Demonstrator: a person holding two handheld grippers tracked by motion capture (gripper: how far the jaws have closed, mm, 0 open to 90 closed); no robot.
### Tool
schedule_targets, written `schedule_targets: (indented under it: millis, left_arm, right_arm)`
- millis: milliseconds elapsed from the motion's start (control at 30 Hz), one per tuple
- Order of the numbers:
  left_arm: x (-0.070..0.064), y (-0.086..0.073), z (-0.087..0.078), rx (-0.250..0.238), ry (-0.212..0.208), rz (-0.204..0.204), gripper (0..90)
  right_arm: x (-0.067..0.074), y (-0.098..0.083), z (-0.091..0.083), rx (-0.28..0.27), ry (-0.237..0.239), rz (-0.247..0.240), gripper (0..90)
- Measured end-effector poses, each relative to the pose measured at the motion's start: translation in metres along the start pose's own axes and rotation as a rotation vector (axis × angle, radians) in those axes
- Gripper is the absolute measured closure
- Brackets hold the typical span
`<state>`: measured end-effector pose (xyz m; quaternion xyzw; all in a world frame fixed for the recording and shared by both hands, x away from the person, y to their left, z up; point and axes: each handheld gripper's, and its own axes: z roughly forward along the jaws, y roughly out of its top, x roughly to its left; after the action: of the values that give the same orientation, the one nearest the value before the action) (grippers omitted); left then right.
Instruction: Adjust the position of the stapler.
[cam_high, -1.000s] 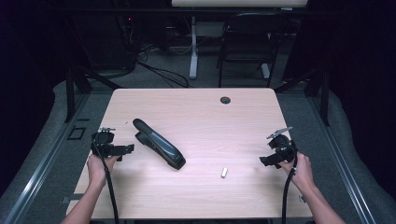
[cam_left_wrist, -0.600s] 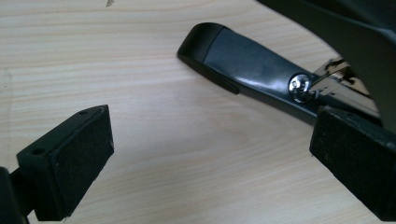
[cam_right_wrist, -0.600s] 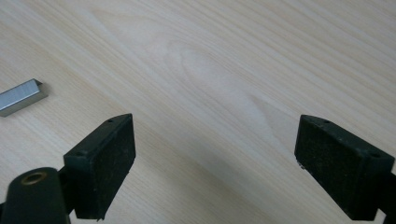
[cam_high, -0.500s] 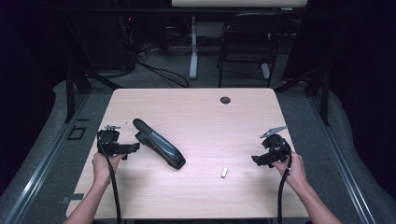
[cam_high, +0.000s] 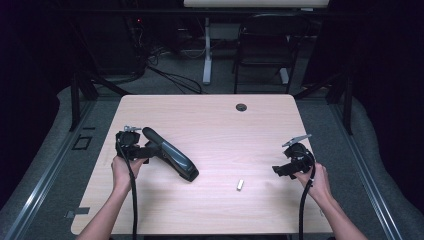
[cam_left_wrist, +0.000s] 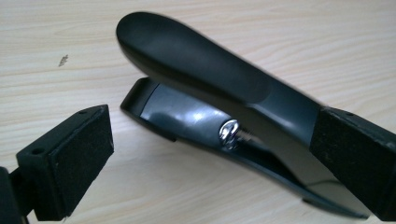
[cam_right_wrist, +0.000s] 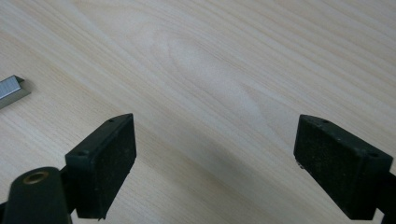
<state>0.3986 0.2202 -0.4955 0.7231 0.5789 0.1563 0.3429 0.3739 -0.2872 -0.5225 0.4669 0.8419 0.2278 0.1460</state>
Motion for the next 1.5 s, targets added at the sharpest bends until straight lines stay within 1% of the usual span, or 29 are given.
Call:
schedule_targets:
  millis: [33, 67, 133, 167, 200, 233, 267, 300, 367, 400, 433, 467, 500, 533, 600, 633, 700, 767, 800, 833, 900, 967, 1000, 1100, 1367, 1400, 1433, 1467, 1500]
  left_arm:
    - [-0.003, 0.002, 0.001, -0.004, 0.000, -0.006, 0.0]
    - [-0.006, 0.005, 0.003, -0.006, 0.001, -0.001, 0.0]
    - [-0.010, 0.011, 0.006, -0.015, 0.007, -0.004, 0.0]
    - [-0.010, 0.011, 0.006, -0.015, 0.007, -0.004, 0.0]
    - [-0.013, 0.015, 0.009, -0.018, 0.022, -0.002, 0.0]
    - [-0.013, 0.015, 0.009, -0.018, 0.022, -0.002, 0.0]
    - [-0.016, 0.019, 0.014, -0.028, 0.047, -0.014, 0.0]
    - [-0.017, 0.020, 0.016, -0.025, 0.056, -0.007, 0.0]
    - [-0.018, 0.021, 0.017, -0.025, 0.057, -0.006, 0.0]
    - [-0.020, 0.024, 0.023, -0.020, 0.068, 0.002, 0.0]
    - [-0.020, 0.024, 0.023, -0.020, 0.068, 0.002, 0.0]
    - [-0.021, 0.026, 0.027, -0.015, 0.088, 0.008, 0.0]
    - [-0.021, 0.026, 0.027, -0.015, 0.088, 0.008, 0.0]
    - [-0.021, 0.028, 0.031, -0.010, 0.128, 0.008, 0.0]
    - [-0.021, 0.029, 0.034, -0.016, 0.154, 0.013, 0.0]
    - [-0.021, 0.029, 0.035, -0.017, 0.164, 0.017, 0.0]
    - [-0.020, 0.029, 0.035, -0.015, 0.168, 0.019, 0.0]
    - [-0.019, 0.029, 0.038, -0.013, 0.185, 0.014, 0.0]
    - [-0.018, 0.029, 0.040, -0.009, 0.195, 0.012, 0.0]
    - [-0.018, 0.029, 0.040, -0.009, 0.195, 0.012, 0.0]
    - [-0.017, 0.027, 0.043, 0.011, 0.210, 0.008, 0.3]
    - [-0.015, 0.026, 0.044, 0.016, 0.216, 0.011, 0.3]
    - [-0.015, 0.025, 0.045, 0.013, 0.209, -0.001, 0.1]
    - [-0.013, 0.025, 0.045, 0.010, 0.198, -0.012, 0.1]
    - [-0.013, 0.024, 0.043, 0.013, 0.188, -0.018, 0.7]
    - [-0.013, 0.024, 0.043, 0.013, 0.187, -0.018, 0.7]
    - [-0.013, 0.024, 0.043, 0.013, 0.187, -0.018, 0.7]
    - [-0.012, 0.025, 0.043, 0.015, 0.184, -0.016, 0.8]
    - [-0.012, 0.025, 0.043, 0.015, 0.184, -0.016, 0.9]
  right_arm:
    - [0.000, 0.000, 0.000, -0.001, -0.002, 0.001, 12.6]
    - [-0.001, 0.000, 0.000, 0.000, -0.003, 0.000, 12.7]
    - [-0.002, 0.000, 0.000, 0.008, -0.007, -0.002, 12.7]
    - [-0.002, 0.000, 0.000, 0.008, -0.007, -0.002, 12.7]
    - [-0.003, -0.001, 0.001, 0.015, 0.004, 0.003, 12.7]
    - [-0.003, -0.001, 0.001, 0.015, 0.004, 0.003, 12.7]
    - [-0.004, -0.002, 0.001, 0.018, 0.004, 0.004, 12.7]
    - [-0.005, -0.002, 0.001, 0.019, 0.000, -0.001, 12.7]
    - [-0.005, -0.002, 0.001, 0.019, 0.004, 0.006, 12.7]
    - [-0.006, -0.003, 0.001, 0.020, 0.007, 0.008, 12.7]
    - [-0.006, -0.003, 0.001, 0.020, 0.007, 0.008, 12.7]
    - [-0.006, -0.003, 0.001, 0.017, 0.003, 0.014, 12.7]
    - [-0.007, -0.003, 0.001, 0.018, 0.008, 0.014, 12.7]
    - [-0.007, -0.004, 0.002, 0.019, 0.010, 0.014, 12.7]
    - [-0.008, -0.004, 0.002, 0.029, 0.007, 0.012, 12.6]
    - [-0.008, -0.004, 0.003, 0.031, 0.016, 0.015, 12.6]
    - [-0.009, -0.004, 0.003, 0.034, 0.015, 0.015, 12.5]
    - [-0.009, -0.005, 0.003, 0.037, 0.011, 0.016, 12.5]
    - [-0.009, -0.005, 0.003, 0.037, 0.023, 0.017, 12.6]
    - [-0.009, -0.005, 0.003, 0.037, 0.023, 0.017, 12.6]
    - [-0.010, -0.005, 0.003, 0.036, 0.023, 0.018, 12.5]
    - [-0.011, -0.005, 0.003, 0.040, 0.018, 0.015, 12.5]
    - [-0.010, -0.006, 0.003, 0.037, 0.016, 0.019, 12.5]
    - [-0.011, -0.006, 0.004, 0.038, 0.018, 0.019, 12.5]
    - [-0.012, -0.009, 0.002, 0.046, 0.019, 0.019, 12.5]
    - [-0.012, -0.010, 0.003, 0.038, 0.022, 0.031, 12.5]
    - [-0.012, -0.010, 0.003, 0.038, 0.022, 0.031, 12.5]
    - [-0.013, -0.010, 0.002, 0.049, 0.016, 0.024, 12.5]
    - [-0.013, -0.010, 0.002, 0.049, 0.016, 0.024, 12.5]
